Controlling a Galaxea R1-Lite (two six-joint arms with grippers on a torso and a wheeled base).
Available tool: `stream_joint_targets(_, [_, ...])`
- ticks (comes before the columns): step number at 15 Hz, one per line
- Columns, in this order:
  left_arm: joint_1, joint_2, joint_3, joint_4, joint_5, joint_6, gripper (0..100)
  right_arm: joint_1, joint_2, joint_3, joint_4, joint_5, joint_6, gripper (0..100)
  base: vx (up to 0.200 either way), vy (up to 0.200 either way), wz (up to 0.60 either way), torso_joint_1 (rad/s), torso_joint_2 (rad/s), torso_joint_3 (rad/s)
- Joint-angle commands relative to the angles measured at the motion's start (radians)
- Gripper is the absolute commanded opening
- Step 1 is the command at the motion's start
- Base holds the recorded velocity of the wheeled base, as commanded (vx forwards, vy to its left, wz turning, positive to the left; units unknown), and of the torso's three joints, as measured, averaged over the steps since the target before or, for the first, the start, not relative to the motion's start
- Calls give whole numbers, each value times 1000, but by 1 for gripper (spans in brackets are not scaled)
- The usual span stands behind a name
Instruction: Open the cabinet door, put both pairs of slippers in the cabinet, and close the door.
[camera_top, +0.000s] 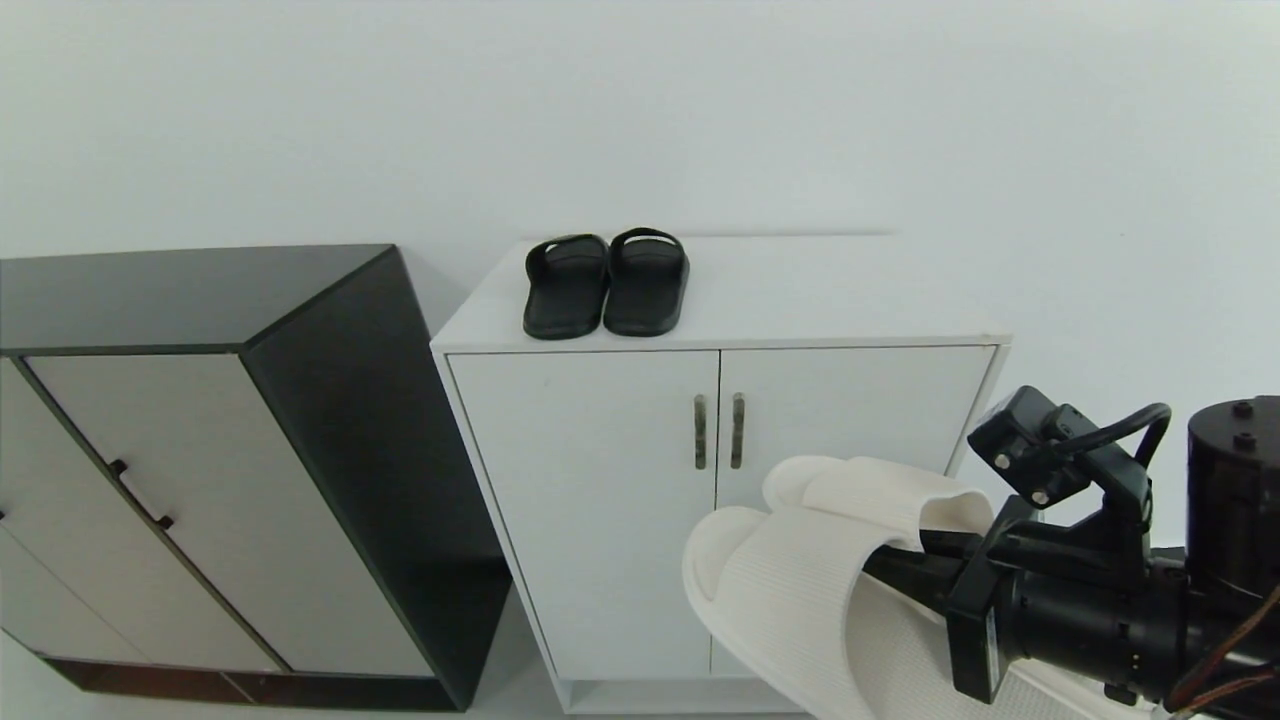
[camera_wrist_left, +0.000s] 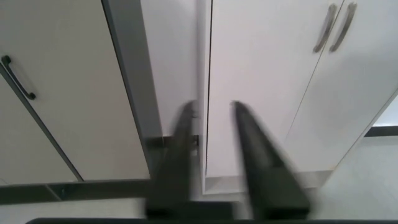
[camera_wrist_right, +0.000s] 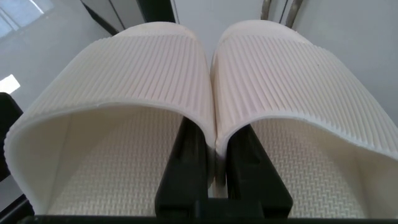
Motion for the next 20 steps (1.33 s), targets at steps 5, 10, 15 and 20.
stream_joint_targets(5, [0, 0, 0, 0, 0, 3, 100, 0, 3, 2, 0, -1, 2, 0, 0, 0, 0, -181, 497, 320])
stream_joint_targets(10, [0, 0, 0, 1, -20, 35, 100, -12, 20, 20, -29, -1, 1, 0, 0, 0, 0, -145, 468, 328])
stream_joint_targets(15, [0, 0, 0, 3, -21, 35, 100, -14, 20, 28, -34, -1, -5, 0, 0, 0, 0, -87, 449, 358])
stream_joint_targets(20, [-3, 147, -227, -2, -26, -65, 100, -14, 25, 52, -75, -1, -5, 0, 0, 0, 0, -26, 365, 332])
